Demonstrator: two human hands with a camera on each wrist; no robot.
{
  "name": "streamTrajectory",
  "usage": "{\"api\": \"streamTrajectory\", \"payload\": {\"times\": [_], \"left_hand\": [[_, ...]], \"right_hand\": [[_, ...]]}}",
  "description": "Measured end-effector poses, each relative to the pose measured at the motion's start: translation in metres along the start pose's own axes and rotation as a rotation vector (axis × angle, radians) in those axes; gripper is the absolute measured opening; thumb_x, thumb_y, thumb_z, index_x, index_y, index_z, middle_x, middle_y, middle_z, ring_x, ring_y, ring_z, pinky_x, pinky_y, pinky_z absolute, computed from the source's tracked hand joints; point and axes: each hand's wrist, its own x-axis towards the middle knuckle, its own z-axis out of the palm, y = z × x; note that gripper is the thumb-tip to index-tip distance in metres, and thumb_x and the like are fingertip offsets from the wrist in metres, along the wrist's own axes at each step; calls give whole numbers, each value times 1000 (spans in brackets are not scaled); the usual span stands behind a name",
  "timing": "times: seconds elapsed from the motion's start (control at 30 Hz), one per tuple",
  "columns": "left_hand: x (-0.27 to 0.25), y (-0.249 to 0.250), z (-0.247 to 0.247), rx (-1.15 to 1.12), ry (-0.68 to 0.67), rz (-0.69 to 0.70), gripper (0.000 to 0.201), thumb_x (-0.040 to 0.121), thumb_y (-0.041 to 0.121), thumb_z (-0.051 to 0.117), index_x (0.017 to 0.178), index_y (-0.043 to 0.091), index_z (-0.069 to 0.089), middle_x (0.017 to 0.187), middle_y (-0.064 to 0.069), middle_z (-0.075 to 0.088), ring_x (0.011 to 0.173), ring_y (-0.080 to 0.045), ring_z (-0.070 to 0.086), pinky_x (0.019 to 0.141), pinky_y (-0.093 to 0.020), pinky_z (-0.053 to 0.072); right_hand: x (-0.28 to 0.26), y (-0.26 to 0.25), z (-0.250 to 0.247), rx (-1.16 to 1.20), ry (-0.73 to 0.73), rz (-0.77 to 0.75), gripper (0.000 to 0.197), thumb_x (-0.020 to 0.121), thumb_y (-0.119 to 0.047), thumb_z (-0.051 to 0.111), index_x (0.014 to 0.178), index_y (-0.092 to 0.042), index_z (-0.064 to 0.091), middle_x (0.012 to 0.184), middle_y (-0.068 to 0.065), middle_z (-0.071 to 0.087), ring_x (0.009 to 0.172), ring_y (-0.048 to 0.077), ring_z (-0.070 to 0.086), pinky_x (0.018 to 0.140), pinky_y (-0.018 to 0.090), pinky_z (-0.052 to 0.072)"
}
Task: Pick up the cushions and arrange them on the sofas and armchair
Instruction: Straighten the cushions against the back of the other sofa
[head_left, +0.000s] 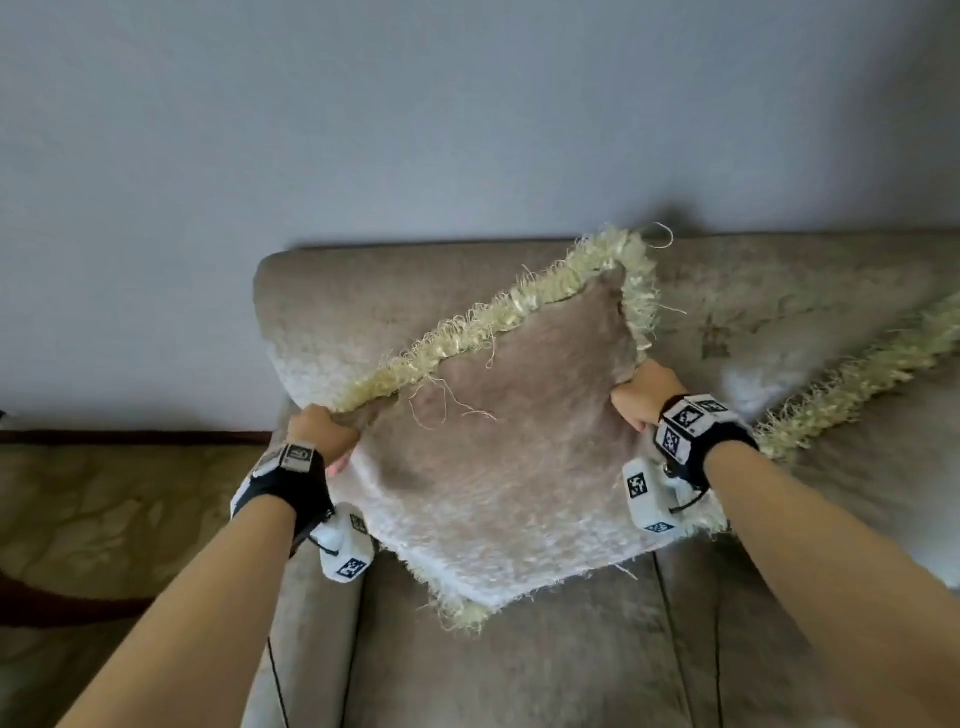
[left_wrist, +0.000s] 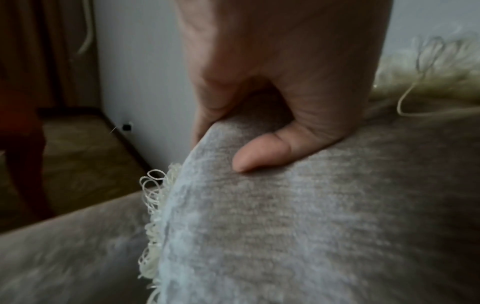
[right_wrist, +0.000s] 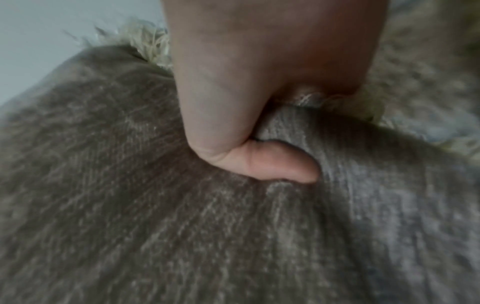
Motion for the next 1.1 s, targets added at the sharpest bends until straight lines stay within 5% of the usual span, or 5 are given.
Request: {"api": "streamTrajectory", "payload": {"times": [0.3,0.7,0.8,0.9,1.1], "left_hand": [[-13,-26,56,40,-164,-151,68,99,37,38,41,8,57,84,-13,72,89,-27,66,93,-30,45],[43,-41,107,-58,-79,-240,50,89,45,48,91,-2,65,94,-24,68,88,-35,64,84,-39,54],[35,-31,93,-30,-61,-149,44,91,42,53,112,4,60,117,-21,61,105,-34,57,93,-40,47],[19,-13,66,-90,-37,-60,66,86,30,59,142,10,32,142,-14,34,134,-32,30,110,-46,26],[-31,7,-28,-129,46,52,67,91,22,49,150,8,20,154,-9,21,142,-29,20,115,-48,22]], "right_hand": [[14,-41,-3,-187,18,-95,23,87,-30,52,88,-8,59,82,10,65,70,30,63,61,31,49],[59,-23,34,-211,23,-105,25,82,-27,51,66,-10,56,69,9,61,66,28,62,55,26,45],[57,-23,31,-170,5,-59,16,82,-19,50,90,-8,58,94,16,61,103,37,60,77,35,49],[41,-27,23,-18,84,50,65,85,-24,54,143,-15,28,147,19,30,137,38,25,111,46,28],[-33,-56,-16,164,140,3,73,79,-19,58,145,-19,29,150,15,31,140,34,25,114,46,25]]}}
